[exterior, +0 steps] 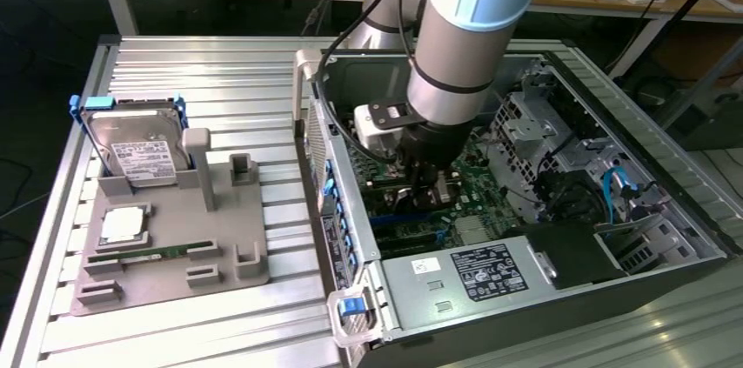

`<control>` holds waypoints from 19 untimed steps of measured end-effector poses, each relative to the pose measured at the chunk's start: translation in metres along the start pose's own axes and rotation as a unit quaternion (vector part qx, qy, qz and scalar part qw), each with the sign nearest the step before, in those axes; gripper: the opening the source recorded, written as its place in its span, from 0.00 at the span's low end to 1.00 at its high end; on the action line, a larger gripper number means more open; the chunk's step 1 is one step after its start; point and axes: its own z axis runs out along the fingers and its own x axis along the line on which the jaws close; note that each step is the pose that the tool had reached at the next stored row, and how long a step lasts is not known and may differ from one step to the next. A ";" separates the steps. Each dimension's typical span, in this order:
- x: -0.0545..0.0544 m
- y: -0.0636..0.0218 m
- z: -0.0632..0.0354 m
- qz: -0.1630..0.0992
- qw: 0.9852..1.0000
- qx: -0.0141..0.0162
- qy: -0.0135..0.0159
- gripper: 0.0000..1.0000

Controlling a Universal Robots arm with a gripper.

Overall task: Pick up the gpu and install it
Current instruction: 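Insert the gpu into the slot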

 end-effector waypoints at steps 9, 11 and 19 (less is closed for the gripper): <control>0.000 0.0046 0.0012 0.000 1.000 0.000 0.000 0.27; 0.000 0.0051 0.0015 0.000 1.000 0.000 0.000 0.27; 0.000 0.0055 0.0027 0.000 1.000 0.000 0.000 0.27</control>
